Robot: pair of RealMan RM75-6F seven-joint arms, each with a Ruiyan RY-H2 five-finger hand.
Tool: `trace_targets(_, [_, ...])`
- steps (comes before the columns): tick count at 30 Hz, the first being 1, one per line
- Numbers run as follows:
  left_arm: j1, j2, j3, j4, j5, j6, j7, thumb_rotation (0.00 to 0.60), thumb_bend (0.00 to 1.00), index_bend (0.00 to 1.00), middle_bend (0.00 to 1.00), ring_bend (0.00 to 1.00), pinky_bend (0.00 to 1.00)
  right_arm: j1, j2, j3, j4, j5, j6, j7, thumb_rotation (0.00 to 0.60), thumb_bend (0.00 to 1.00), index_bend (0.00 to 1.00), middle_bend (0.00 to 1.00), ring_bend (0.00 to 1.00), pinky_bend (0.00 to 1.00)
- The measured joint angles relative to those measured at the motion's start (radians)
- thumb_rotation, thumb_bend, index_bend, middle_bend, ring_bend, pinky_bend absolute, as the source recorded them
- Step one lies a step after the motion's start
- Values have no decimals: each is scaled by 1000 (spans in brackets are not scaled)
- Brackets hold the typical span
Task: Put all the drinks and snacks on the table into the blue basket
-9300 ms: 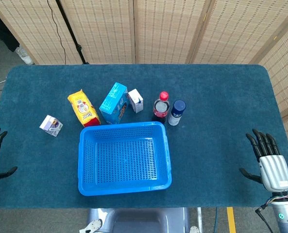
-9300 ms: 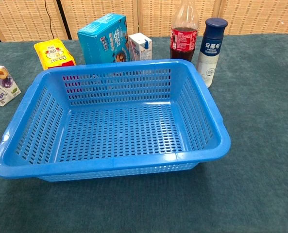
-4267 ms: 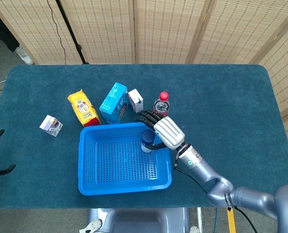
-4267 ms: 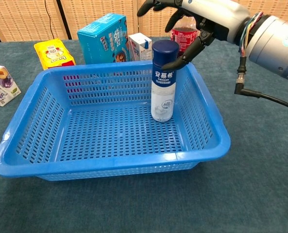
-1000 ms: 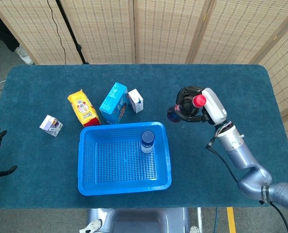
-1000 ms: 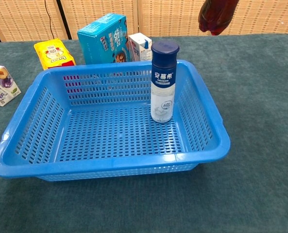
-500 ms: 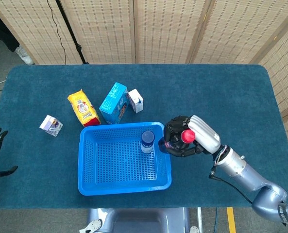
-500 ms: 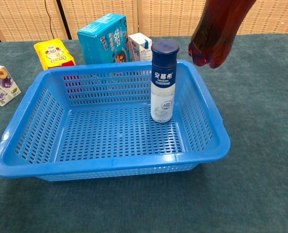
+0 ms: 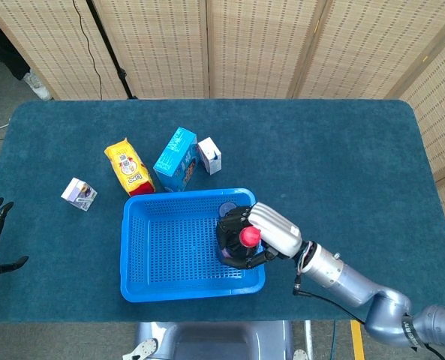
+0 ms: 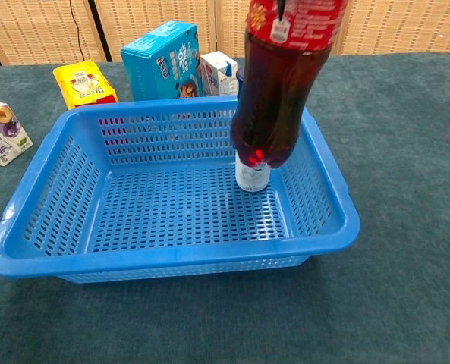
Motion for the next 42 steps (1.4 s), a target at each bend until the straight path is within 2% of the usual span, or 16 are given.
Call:
trace_targets(5, [1, 2, -2, 4, -5, -1, -8, 600, 100, 0, 0, 0, 0, 28, -84, -1, 52, 32, -34, -76, 600, 573, 611, 627, 630, 701])
trace_targets(10, [0, 4, -4, 12, -12, -8, -21, 600, 100, 0, 0, 0, 0, 36, -159, -32, 131, 54, -53, -113, 600, 572, 611, 627, 630, 701])
trace_targets(16, [-2, 5, -3, 11, -10, -12, -23, 600, 100, 0, 0, 0, 0, 31, -195, -63, 196, 37, -30, -136, 600, 556, 583, 604, 585, 687])
trace_targets(19, [-2, 5, -3, 10, -12, -12, -22, 600, 101, 0, 0, 0, 0, 23, -197, -83, 222, -2, 6, -149, 600, 522, 519, 522, 526, 661])
trace_targets(21, [-2, 4, -3, 10, -12, -13, -20, 600, 100, 0, 0, 0, 0, 17, -195, -95, 237, -28, 33, -161, 600, 480, 419, 415, 473, 637])
trace_targets(23, [-3, 4, -3, 10, -12, -14, -19, 600, 100, 0, 0, 0, 0, 7, -190, -109, 250, -54, 64, -178, 600, 400, 270, 277, 403, 605])
trace_targets(26, [-3, 4, -2, 8, -10, -14, -15, 600, 100, 0, 0, 0, 0, -8, -180, -122, 256, -67, 90, -212, 600, 290, 172, 163, 321, 572])
trace_targets(31, [-3, 3, 2, 3, -2, -11, -10, 600, 100, 0, 0, 0, 0, -32, -165, -132, 245, -54, 101, -278, 600, 131, 127, 112, 266, 546])
trace_targets(33, [-2, 4, 3, 0, 2, -7, -9, 600, 100, 0, 0, 0, 0, -43, -161, -133, 232, -39, 106, -294, 600, 58, 114, 99, 234, 511])
trace_targets(35, [-1, 4, 3, -1, 4, -5, -8, 600, 100, 0, 0, 0, 0, -56, -154, -133, 212, -28, 113, -316, 600, 5, 98, 68, 170, 435])
trace_targets(38, [-1, 5, 5, -2, 5, -4, -8, 600, 101, 0, 0, 0, 0, -70, -140, -135, 179, -13, 118, -338, 600, 0, 87, 27, 96, 342])
trace_targets(42, [-1, 6, 7, -4, 11, -4, -8, 600, 100, 0, 0, 0, 0, -81, -121, -133, 138, 3, 119, -359, 600, 0, 77, 6, 68, 318])
